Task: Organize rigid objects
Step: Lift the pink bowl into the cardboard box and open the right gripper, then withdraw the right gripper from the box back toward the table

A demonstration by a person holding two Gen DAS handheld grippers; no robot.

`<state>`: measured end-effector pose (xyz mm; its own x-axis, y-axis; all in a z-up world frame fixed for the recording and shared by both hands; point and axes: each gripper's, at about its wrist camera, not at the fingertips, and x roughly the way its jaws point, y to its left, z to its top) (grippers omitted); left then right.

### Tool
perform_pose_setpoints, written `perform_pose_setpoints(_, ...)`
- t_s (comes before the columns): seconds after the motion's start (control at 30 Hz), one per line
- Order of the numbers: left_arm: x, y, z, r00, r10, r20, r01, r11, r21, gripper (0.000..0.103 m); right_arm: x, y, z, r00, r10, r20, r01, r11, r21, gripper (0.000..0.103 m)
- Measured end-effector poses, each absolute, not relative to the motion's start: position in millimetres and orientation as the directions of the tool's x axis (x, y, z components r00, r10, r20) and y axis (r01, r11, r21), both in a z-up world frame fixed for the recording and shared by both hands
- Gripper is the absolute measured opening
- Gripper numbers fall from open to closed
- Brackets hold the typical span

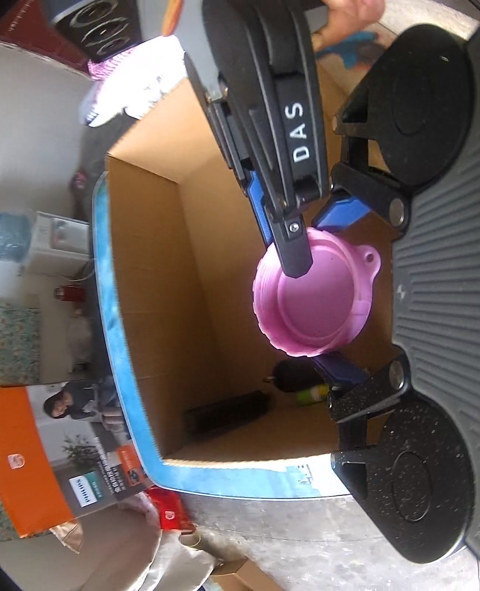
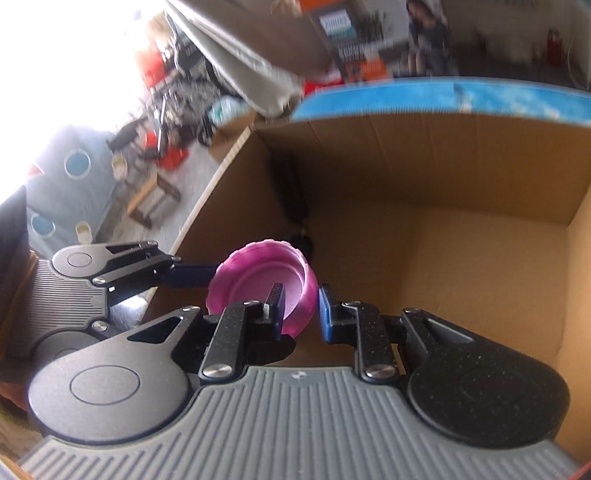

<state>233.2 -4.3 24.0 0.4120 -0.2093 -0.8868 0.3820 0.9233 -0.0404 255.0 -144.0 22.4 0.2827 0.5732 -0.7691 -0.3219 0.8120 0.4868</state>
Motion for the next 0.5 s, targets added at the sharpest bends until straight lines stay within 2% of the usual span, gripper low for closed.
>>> perform_pose_setpoints(0.17, 230.8, -9.1, 22.7, 0.402, -0.189, -0.896, 0.415, 0.91, -0.005, 0.074, 257.4, -134.5, 1.7, 0.188, 0.571, -0.799, -0.302, 0.808, 0.506, 0.019)
perform_pose_setpoints(0.27, 232.6, -10.0, 23.6, 0.387, -0.201, -0.9, 0.419, 0.908, -0.023, 0.074, 265.8, -132.3, -7.2, 0.135, 0.575, -0.807, -0.285, 0.803, 0.524, 0.019)
perform_pose_setpoints(0.5, 230.4, -3.8, 34.6, 0.393, -0.234, -0.889, 0.386, 0.92, -0.071, 0.076, 268.9, -135.2, -8.4, 0.142, 0.598, -0.789, -0.26, 0.792, 0.553, 0.02)
